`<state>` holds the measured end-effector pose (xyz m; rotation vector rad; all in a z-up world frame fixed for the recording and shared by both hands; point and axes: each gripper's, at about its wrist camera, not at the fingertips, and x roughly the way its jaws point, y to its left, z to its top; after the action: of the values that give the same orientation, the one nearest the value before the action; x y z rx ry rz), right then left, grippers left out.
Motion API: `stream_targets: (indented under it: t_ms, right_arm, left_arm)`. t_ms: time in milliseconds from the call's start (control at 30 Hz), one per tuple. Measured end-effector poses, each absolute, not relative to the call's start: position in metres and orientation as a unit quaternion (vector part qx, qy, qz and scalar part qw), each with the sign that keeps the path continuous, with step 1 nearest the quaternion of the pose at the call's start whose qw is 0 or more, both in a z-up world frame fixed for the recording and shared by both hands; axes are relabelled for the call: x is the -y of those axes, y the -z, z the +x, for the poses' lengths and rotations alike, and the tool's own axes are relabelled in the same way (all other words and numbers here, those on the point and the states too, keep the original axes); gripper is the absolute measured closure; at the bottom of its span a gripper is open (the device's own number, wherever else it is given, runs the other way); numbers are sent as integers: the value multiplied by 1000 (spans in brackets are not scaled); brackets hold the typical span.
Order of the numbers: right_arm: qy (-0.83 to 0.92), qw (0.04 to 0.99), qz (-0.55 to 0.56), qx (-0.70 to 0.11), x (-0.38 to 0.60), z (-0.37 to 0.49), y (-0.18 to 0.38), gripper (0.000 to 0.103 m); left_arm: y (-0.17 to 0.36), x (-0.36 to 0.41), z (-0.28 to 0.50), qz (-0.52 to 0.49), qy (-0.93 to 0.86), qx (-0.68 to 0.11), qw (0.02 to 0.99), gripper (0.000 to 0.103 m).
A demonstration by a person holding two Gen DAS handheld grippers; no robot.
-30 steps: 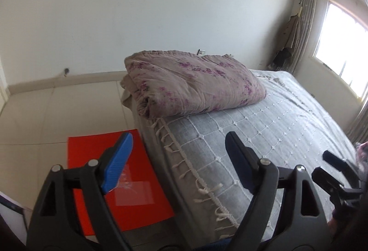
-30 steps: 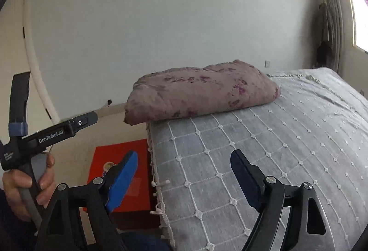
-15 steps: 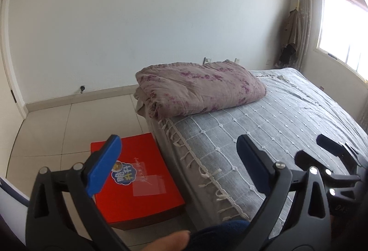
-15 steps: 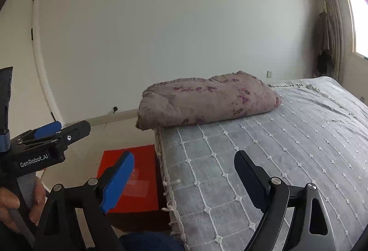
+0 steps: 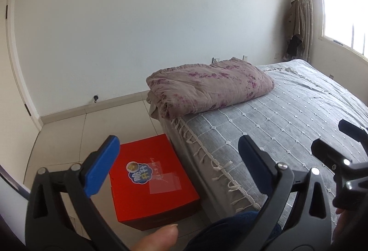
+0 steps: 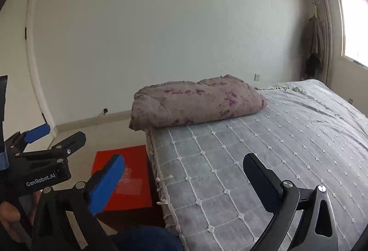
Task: Fold large clothes
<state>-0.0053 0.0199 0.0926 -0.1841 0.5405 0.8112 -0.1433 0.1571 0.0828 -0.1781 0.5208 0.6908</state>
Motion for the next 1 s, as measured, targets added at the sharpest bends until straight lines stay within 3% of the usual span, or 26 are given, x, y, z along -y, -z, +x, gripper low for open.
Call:
stream_targets:
  t_ms: [1000]
  right_arm:
    - [-338,905,-111,-235,-18,-28,-93,0]
  left_arm:
    - [-80,-152,-152,-84,-334,-248,905,1]
